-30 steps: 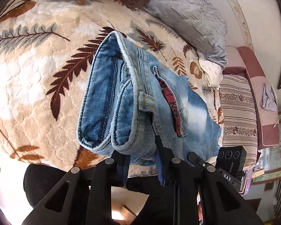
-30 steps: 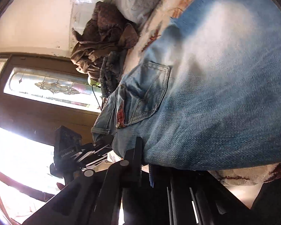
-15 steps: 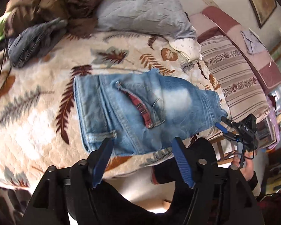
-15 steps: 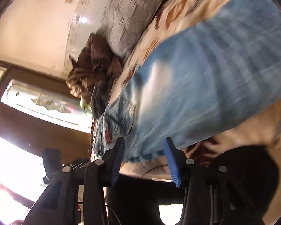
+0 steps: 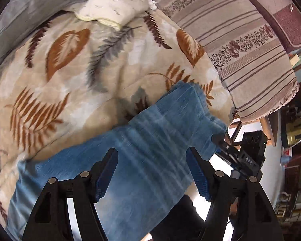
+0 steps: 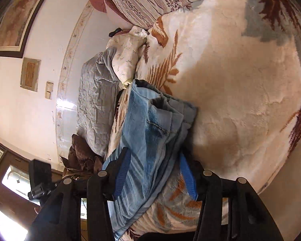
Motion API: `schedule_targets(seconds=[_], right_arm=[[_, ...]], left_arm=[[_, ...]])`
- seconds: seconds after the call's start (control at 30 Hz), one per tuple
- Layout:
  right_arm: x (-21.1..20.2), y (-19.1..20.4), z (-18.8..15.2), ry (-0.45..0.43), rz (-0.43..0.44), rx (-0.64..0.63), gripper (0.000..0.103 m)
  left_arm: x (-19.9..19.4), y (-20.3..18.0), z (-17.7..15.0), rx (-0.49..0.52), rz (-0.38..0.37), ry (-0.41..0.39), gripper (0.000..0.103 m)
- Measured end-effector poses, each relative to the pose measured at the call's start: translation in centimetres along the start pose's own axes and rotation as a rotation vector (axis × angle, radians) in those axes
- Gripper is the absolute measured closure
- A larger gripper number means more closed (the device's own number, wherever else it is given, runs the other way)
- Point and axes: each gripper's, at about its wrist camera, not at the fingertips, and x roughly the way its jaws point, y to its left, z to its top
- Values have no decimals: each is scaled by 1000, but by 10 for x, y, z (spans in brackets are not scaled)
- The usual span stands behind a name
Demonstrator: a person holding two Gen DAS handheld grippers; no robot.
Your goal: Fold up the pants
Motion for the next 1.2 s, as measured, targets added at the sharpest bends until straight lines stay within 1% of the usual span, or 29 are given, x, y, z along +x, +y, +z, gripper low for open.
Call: schedule_targets(seconds=[0.1, 0.13, 0.23, 0.3, 0.37, 0.5, 0.57, 0.6, 0.63, 0.67, 0.7, 0.77, 0.8, 0.83, 0.87, 0.9, 0.97, 1.07, 1.13, 1.2], right_arm=[[8, 3, 7, 19, 19, -46, 51], [7, 2, 7, 24, 27, -55, 54], [2, -7, 6, 33, 75, -57, 54], [1, -12, 6, 34, 98, -51, 54], [0, -14, 6, 38, 104, -57, 54], [-1, -14, 4, 30, 109, -70, 53], [-2, -15, 3, 21, 108, -63, 54], [-2, -15, 3, 15, 107, -54, 54], [-2, -16, 3, 6, 107, -44, 54], [-2, -16, 3, -6, 105, -32, 54], [-2, -16, 4, -16, 102, -22, 55], [0, -15, 6, -33, 69, -16, 62], [2, -14, 9, -38, 47, -14, 71], [5, -14, 12, -38, 34, -12, 81], [8, -14, 17, -35, 31, -13, 87], [10, -15, 21, -33, 35, -4, 93], [12, -9, 26, -28, 59, -1, 93], [2, 24, 26, -49, 56, -121, 93], [-5, 49, 24, -63, 70, -208, 93], [-9, 76, 17, -62, 65, -307, 93]], left_arm=[[52, -23, 49, 70, 4, 72, 34], [66, -28, 62, 91, 5, 86, 34], [102, -35, 90, 169, 14, 142, 34], [124, -39, 102, 220, 27, 185, 34], [143, -41, 111, 257, 27, 218, 34], [174, -51, 112, 314, 37, 276, 34], [181, -59, 110, 358, 54, 252, 31], [180, -63, 110, 381, 55, 224, 32], [178, -65, 110, 390, 50, 198, 41], [177, -64, 111, 383, 37, 188, 55], [175, -62, 113, 361, 23, 181, 58], [172, -57, 115, 317, -17, 168, 83], [169, -56, 113, 306, -19, 161, 85], [165, -56, 111, 305, -19, 145, 89], [157, -57, 109, 303, -21, 129, 93], [149, -58, 107, 298, -30, 112, 93], [125, -61, 104, 290, -57, 71, 95], [73, -62, 93, 287, -71, 8, 94], [43, -60, 82, 285, -61, -22, 94], [23, -53, 67, 284, -46, -47, 93]])
